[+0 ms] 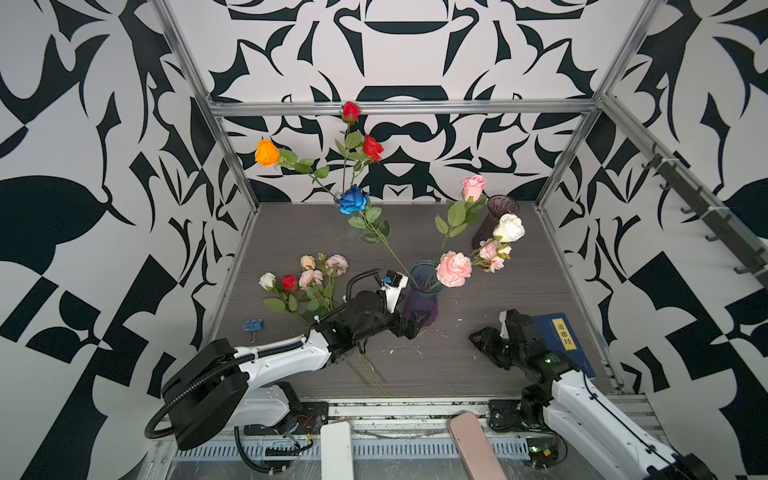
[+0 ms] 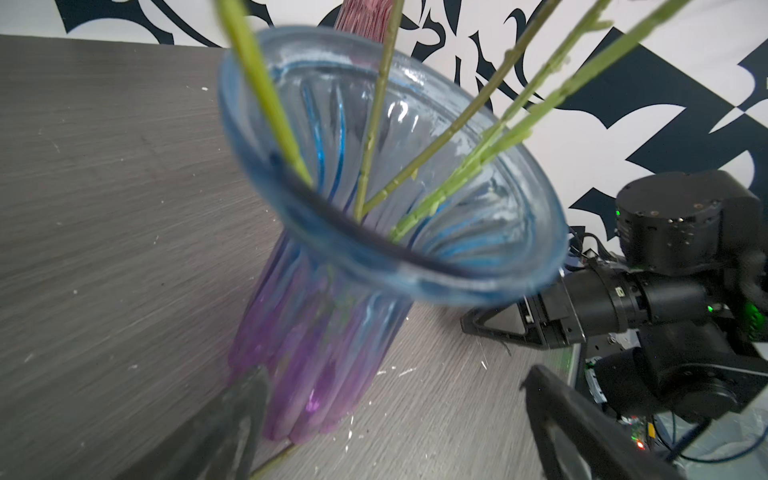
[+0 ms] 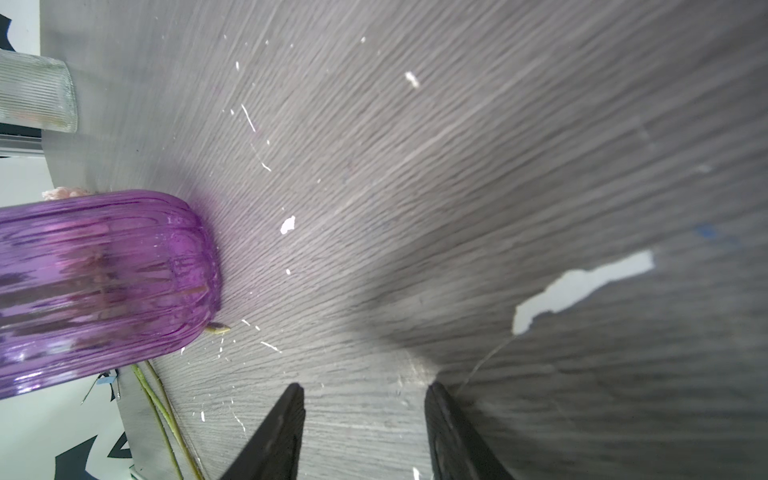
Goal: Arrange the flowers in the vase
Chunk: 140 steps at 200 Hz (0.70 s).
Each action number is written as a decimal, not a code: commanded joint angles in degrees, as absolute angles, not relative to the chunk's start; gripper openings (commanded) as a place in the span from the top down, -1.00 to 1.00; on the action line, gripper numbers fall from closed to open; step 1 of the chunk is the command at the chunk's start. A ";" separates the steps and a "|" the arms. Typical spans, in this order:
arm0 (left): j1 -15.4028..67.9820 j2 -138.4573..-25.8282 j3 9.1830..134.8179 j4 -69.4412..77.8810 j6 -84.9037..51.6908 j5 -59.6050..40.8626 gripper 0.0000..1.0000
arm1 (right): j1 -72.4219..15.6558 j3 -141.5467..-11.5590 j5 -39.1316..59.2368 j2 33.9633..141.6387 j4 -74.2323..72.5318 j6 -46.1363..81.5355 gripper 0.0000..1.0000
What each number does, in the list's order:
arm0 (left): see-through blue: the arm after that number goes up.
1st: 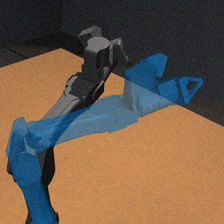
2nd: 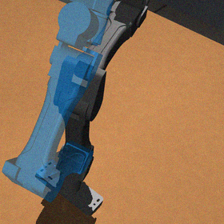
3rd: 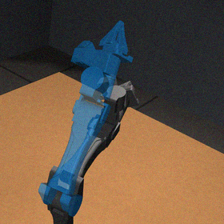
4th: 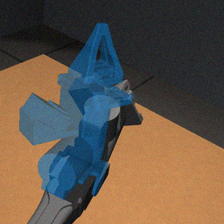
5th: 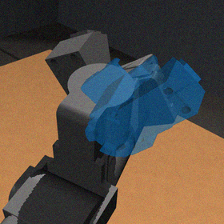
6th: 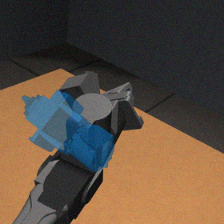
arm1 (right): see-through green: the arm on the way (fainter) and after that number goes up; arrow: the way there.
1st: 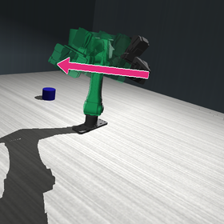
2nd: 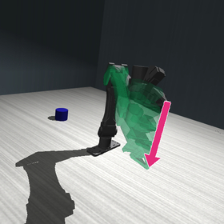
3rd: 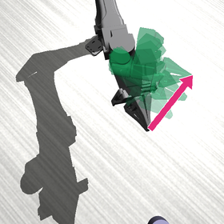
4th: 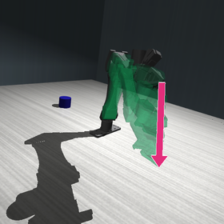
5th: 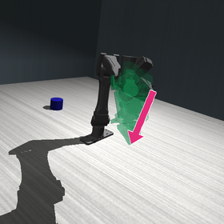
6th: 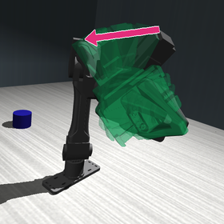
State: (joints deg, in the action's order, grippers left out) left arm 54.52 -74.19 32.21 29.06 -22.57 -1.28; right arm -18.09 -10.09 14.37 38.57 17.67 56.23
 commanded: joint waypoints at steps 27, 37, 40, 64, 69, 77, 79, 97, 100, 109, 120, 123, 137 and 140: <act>54.76 -80.01 38.40 30.30 -19.23 -0.26 -0.99 | -17.82 -10.02 14.44 38.14 18.11 56.07 -0.02; 54.76 -81.50 39.29 30.66 -18.80 -0.27 -0.99 | -17.80 -10.01 14.41 38.19 18.09 56.07 -0.02; 54.78 -81.94 39.51 30.81 -18.74 -0.29 -0.99 | -17.79 -9.96 14.41 38.07 18.10 56.07 -0.02; 54.76 -85.12 41.47 31.55 -17.91 -0.09 -0.99 | -17.75 -9.99 14.50 38.06 18.10 55.92 -0.02; 54.76 -85.56 41.80 31.63 -17.73 -0.01 -0.99 | -17.74 -9.97 14.50 38.06 18.10 55.90 -0.02; 54.77 -86.35 42.17 31.77 -17.51 0.00 -0.99 | -17.67 -9.99 14.63 38.06 17.97 55.90 -0.03; 54.76 -86.49 42.25 31.76 -17.47 0.00 -0.99 | -17.65 -9.95 14.60 38.06 17.98 55.83 -0.03; 54.76 -87.81 42.32 33.18 -16.12 -0.82 -0.91 | -17.62 -10.02 14.68 38.10 18.01 55.81 -0.03; 54.76 -87.95 42.24 33.48 -15.90 -0.87 -0.90 | -17.66 -9.99 14.68 38.06 18.02 55.80 -0.03; 54.76 -88.36 42.10 34.28 -15.44 -0.83 -0.89 | -17.57 -10.00 14.76 38.14 17.91 55.71 -0.02; 54.76 -88.65 42.06 34.90 -14.83 -0.47 -0.89 | -17.43 -9.98 14.85 38.28 17.77 55.64 -0.03; 54.76 -88.72 42.05 35.01 -14.54 -0.30 -0.89 | -17.48 -10.01 14.85 38.31 17.77 55.64 -0.03; 54.80 -89.15 42.55 35.19 -13.40 0.23 -0.89 | -17.35 -10.02 15.02 38.50 17.51 55.54 -0.03; 54.81 -89.27 42.68 35.24 -13.02 0.45 -0.89 | -17.40 -9.96 15.03 38.57 17.44 55.55 -0.03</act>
State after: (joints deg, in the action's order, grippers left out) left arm 54.57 -88.25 41.17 32.60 -15.92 -0.14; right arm -17.72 -10.07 14.74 38.30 17.80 56.21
